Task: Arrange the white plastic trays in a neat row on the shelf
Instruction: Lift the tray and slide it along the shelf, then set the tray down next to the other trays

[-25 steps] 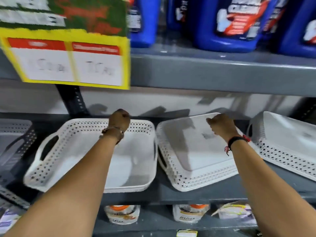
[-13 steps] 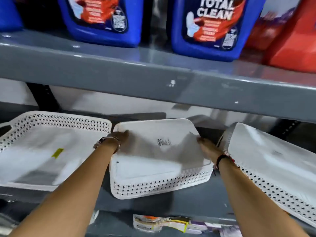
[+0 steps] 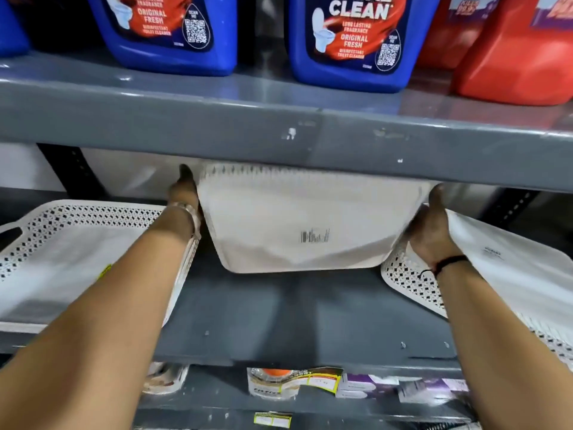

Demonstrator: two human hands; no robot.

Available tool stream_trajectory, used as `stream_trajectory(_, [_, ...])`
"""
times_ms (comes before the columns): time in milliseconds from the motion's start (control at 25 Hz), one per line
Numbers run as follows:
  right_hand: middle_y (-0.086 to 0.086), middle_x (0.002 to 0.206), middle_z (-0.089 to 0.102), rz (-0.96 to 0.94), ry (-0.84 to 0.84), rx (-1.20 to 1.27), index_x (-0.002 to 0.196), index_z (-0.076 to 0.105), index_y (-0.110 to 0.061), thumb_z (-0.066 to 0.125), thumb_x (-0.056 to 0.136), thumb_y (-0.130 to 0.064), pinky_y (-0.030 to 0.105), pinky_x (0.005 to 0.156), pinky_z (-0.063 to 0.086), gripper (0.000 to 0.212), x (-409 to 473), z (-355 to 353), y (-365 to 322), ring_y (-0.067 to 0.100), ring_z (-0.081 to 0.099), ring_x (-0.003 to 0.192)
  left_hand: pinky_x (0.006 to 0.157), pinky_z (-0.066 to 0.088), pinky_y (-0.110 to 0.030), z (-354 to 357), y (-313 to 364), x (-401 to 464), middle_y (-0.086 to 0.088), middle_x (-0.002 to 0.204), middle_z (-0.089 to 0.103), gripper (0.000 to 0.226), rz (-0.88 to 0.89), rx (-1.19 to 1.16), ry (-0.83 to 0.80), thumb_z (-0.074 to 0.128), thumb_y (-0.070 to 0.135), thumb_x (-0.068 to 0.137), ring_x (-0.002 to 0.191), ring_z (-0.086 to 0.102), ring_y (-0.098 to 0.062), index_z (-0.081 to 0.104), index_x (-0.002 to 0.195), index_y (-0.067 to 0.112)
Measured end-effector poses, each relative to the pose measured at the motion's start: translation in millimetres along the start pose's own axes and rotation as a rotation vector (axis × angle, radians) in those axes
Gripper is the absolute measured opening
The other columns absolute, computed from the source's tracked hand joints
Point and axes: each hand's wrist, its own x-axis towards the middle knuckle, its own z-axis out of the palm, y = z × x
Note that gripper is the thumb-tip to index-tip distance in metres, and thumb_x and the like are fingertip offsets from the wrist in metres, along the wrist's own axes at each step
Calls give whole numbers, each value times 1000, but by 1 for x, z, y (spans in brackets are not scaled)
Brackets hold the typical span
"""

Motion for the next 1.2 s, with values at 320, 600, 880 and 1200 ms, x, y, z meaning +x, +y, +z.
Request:
stream_trajectory(320, [17, 63, 65, 225, 70, -604, 58, 69, -6, 60, 85, -16, 23, 57, 44, 30, -22, -46, 34, 20, 58, 64, 26, 45, -14, -17, -11, -105, -1, 31, 61, 30, -87, 268, -235, 38, 3, 97, 24, 58, -6, 51, 69, 2])
stream_trajectory(600, [23, 93, 67, 269, 89, -792, 65, 62, -2, 57, 88, -6, 24, 71, 53, 24, -41, -40, 57, 23, 64, 68, 49, 55, -22, -26, -14, -104, -12, 63, 70, 14, -60, 831, -182, 60, -2, 85, 34, 61, -11, 64, 93, -13])
stream_trajectory(880, [23, 100, 69, 321, 107, -915, 79, 66, 3, 62, 85, -11, 42, 97, 49, 16, -58, -33, 61, 33, 66, 92, 44, 54, -16, -12, -20, -118, -2, 33, 62, 14, -4, 1243, -110, 65, 7, 84, 41, 69, -10, 58, 74, 0])
stream_trajectory(1200, [21, 78, 61, -106, 437, -1290, 66, 51, -2, 46, 93, -26, 26, 66, 28, 37, -60, -73, -1, 32, 54, 78, 97, 48, -41, 71, -12, -134, -20, 131, 56, 40, 423, 1511, -19, 54, 19, 88, 120, 54, -36, 54, 123, 0])
